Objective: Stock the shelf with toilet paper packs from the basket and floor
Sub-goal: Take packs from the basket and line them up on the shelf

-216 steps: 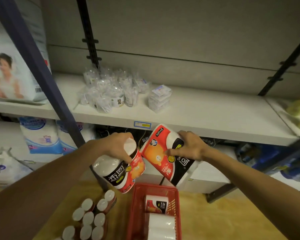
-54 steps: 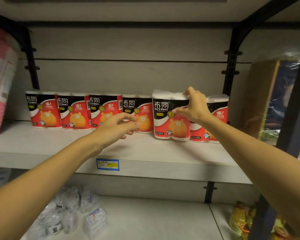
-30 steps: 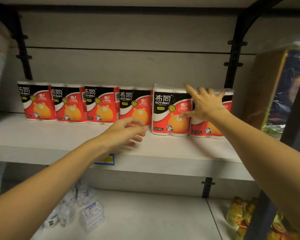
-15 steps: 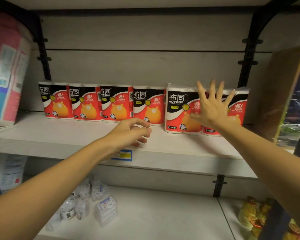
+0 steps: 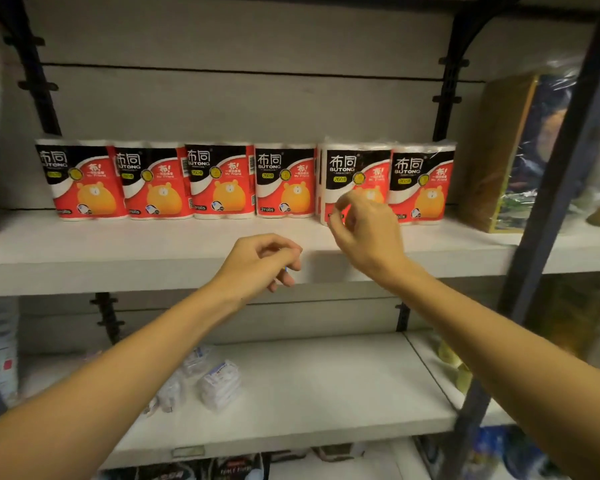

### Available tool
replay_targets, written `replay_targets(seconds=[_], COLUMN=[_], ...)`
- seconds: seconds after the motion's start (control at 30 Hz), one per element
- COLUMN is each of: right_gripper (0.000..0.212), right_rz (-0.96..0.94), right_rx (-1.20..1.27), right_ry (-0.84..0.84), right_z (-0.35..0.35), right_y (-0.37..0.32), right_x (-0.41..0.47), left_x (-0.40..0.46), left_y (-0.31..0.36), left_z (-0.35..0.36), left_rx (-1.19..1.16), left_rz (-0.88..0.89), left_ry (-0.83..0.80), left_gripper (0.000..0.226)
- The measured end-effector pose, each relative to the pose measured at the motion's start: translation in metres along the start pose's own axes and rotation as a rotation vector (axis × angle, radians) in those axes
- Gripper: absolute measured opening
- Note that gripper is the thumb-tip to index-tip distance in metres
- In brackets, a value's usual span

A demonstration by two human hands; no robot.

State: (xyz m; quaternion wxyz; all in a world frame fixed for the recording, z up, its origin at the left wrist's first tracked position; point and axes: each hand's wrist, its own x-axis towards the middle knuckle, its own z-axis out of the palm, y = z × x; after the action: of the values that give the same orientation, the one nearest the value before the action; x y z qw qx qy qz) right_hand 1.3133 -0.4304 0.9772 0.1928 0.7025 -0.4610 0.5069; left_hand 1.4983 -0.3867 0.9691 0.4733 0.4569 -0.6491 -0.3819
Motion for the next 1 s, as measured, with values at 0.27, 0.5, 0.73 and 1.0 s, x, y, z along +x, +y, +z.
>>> replay_targets(seconds=[0.27,0.5,0.73,1.0], right_gripper=[0.012,0.011,0.010,0.012], right_rz=[0.173,0.256,0.313,0.398], right_rx=[0.031,0.125,0.169,0.166], right_ry=[-0.178,-0.588,-0.741,-1.018], right_z=[0.018,0.088,0.185,0.276], right_y=[-0.077,-0.087,-0.073,-0.036], right_x=[-0.139,-0.319,-0.518,-0.744], left_x=[-0.083,-0.179,-0.269,-0.349], left_y=[-0.105,-0.277,-0.493,-0.724], left_z=[-0.020,-0.010,0.021,0.073], left_rx=[-0.051,-0.021,0.062,0.058], left_rz=[-0.132,-0.384,-0.571,-0.697], left_ry=[-0.097,-0.080,-0.022,0.023], left_gripper=[0.011,0.010,0.012,0.016])
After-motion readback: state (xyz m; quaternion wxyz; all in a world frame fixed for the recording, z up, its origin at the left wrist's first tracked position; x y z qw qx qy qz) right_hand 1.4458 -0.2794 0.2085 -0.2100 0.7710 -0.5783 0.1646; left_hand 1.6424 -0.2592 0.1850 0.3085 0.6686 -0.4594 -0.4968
